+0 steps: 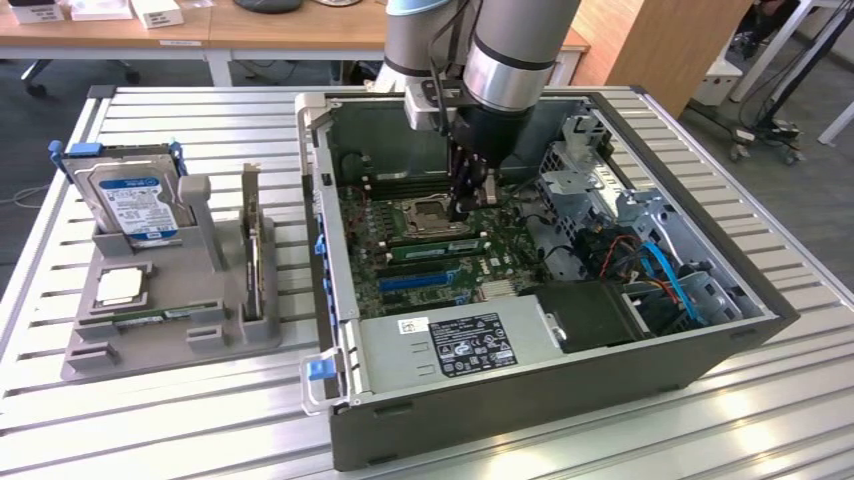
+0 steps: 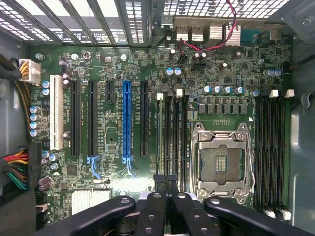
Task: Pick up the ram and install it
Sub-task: 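Press down the ram until it locks into place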
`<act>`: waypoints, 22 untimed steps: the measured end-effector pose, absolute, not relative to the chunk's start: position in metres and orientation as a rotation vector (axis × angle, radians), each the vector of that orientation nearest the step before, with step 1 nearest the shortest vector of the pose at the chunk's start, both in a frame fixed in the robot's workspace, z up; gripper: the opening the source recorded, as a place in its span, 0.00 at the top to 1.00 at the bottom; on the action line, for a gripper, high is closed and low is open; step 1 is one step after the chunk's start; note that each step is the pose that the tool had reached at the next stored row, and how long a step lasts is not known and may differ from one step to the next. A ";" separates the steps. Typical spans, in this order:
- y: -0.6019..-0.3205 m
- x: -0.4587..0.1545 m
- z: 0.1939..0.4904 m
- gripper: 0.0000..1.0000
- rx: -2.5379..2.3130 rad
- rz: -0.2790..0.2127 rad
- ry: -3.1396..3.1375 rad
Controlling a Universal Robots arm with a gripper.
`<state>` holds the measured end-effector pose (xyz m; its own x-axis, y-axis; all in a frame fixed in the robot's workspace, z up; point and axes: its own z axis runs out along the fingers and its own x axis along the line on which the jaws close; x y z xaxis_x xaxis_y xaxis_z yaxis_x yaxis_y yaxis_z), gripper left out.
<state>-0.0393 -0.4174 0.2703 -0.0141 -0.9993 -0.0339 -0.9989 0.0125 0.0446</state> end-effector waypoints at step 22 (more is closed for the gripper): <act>-0.417 -0.039 0.270 0.90 1.995 -0.088 -2.423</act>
<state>-0.0393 -0.4174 0.2701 -0.1925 -0.9807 -0.0339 -0.9806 0.1909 0.0446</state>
